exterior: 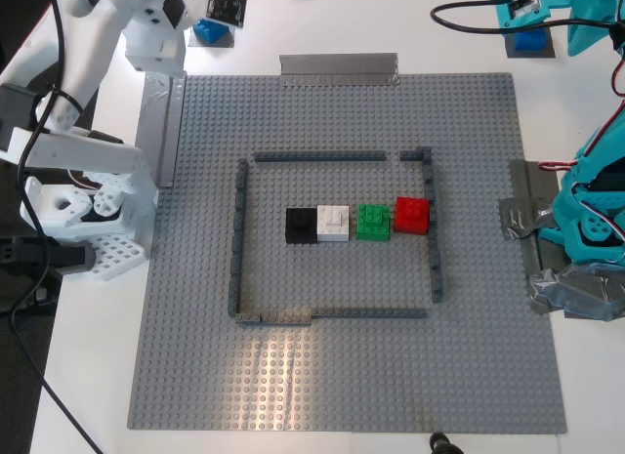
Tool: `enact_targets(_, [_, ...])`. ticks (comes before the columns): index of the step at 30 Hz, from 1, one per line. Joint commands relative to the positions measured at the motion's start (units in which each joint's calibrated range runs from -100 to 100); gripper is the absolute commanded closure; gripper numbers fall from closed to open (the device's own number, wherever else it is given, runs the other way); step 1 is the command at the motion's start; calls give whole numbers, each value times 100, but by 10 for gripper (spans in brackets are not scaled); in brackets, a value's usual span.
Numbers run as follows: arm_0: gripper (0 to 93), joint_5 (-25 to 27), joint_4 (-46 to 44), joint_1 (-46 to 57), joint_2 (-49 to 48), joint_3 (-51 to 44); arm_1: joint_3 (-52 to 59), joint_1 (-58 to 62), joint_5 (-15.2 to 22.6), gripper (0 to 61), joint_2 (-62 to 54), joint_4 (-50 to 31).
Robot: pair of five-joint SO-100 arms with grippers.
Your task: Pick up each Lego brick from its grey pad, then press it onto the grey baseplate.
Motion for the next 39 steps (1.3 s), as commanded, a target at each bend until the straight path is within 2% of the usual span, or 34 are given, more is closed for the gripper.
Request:
enact_targets(1, [927,39,41,4,-108,-137,-700,-54,63,612,-153,-141])
enact_targets(5, [927,10,65,4,-91,-56,-781,-11,180,612,1,-377])
enact_targets(9, [927,-5,114,48,-100,-65,-1250,-112,190,612,551,-271])
enact_targets(14, [927,39,57,84,-108,-534,-2361,-134,180,612,1564,22])
enact_targets(19, [927,39,49,62,-108,-1392,-4059,-243,234,612,2757,599])
enact_targets(22, [927,39,49,55,-31,-1753,-4492,-308,278,612,3057,550])
enact_targets(27, [927,-5,-138,-83,-14,-1184,-4718,-555,483,612,3272,420])
enact_targets(31, [927,-29,-976,-61,261,-697,-4564,-700,835,612,3444,-11])
enact_targets(35, [927,-73,-1635,-32,733,-670,-5025,-700,918,612,3856,-133])
enact_targets(39, [841,-39,-1741,11,922,-679,-5250,-678,1069,612,4122,-320])
